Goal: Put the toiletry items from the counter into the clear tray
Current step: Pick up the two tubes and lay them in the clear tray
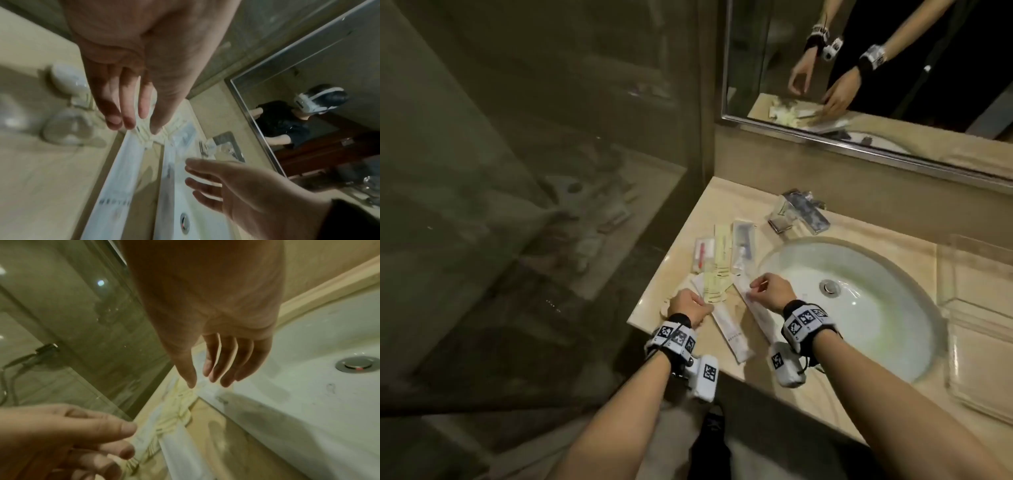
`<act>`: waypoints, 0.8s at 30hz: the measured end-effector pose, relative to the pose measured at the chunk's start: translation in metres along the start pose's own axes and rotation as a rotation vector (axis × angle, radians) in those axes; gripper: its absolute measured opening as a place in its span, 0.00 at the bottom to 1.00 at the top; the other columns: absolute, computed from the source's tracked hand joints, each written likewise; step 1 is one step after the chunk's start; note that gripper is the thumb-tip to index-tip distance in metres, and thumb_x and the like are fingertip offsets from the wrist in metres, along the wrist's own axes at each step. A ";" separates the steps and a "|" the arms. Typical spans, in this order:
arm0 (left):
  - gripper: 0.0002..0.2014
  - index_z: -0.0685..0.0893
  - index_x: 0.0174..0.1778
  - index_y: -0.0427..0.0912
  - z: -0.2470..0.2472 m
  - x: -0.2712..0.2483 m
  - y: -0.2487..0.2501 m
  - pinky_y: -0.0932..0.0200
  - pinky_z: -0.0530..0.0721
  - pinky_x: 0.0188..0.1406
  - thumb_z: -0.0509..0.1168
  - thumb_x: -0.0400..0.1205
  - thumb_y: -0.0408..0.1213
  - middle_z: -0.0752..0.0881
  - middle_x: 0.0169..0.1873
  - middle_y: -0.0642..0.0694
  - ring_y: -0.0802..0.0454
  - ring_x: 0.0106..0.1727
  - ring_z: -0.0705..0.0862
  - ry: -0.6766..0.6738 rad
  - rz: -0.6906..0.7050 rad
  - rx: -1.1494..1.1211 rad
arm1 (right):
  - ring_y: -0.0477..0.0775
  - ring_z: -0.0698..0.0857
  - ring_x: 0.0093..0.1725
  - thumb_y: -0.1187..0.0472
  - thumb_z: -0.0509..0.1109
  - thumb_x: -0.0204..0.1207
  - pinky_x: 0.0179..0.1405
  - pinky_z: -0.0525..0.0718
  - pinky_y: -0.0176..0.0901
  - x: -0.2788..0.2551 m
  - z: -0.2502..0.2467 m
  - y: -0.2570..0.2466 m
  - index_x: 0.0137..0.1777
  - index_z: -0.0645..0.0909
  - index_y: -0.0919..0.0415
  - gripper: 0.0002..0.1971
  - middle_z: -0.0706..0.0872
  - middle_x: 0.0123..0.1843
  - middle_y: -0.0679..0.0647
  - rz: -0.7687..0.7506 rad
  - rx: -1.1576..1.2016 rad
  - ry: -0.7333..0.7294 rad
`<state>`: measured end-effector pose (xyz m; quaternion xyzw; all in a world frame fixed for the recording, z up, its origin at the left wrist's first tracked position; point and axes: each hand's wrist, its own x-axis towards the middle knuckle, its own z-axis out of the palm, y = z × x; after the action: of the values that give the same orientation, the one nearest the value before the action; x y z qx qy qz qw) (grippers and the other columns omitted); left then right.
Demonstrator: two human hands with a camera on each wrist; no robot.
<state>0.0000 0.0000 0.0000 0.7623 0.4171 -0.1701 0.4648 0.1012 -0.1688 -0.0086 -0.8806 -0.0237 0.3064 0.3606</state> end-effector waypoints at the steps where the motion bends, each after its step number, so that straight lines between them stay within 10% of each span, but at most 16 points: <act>1: 0.15 0.78 0.36 0.47 0.009 0.005 -0.001 0.46 0.89 0.50 0.79 0.66 0.44 0.90 0.42 0.41 0.41 0.46 0.90 -0.020 -0.017 0.023 | 0.56 0.84 0.51 0.60 0.80 0.68 0.49 0.79 0.41 0.004 0.004 0.005 0.53 0.82 0.62 0.16 0.87 0.52 0.58 0.026 -0.032 0.021; 8: 0.41 0.63 0.69 0.38 0.058 0.000 0.007 0.43 0.80 0.67 0.80 0.67 0.43 0.77 0.68 0.35 0.35 0.68 0.78 0.067 -0.078 0.118 | 0.61 0.81 0.58 0.53 0.84 0.62 0.56 0.82 0.51 0.007 0.023 0.035 0.56 0.75 0.59 0.27 0.81 0.58 0.59 0.153 -0.233 0.076; 24: 0.53 0.48 0.79 0.30 0.059 -0.040 0.010 0.43 0.74 0.72 0.79 0.68 0.36 0.77 0.70 0.33 0.34 0.72 0.76 0.247 -0.229 -0.125 | 0.63 0.83 0.53 0.63 0.72 0.74 0.49 0.79 0.48 -0.015 -0.004 0.053 0.58 0.75 0.63 0.15 0.83 0.57 0.62 -0.008 -0.171 0.037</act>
<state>-0.0082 -0.0720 0.0017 0.6946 0.5649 -0.1006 0.4339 0.0821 -0.2143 -0.0325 -0.9136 -0.0469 0.2855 0.2857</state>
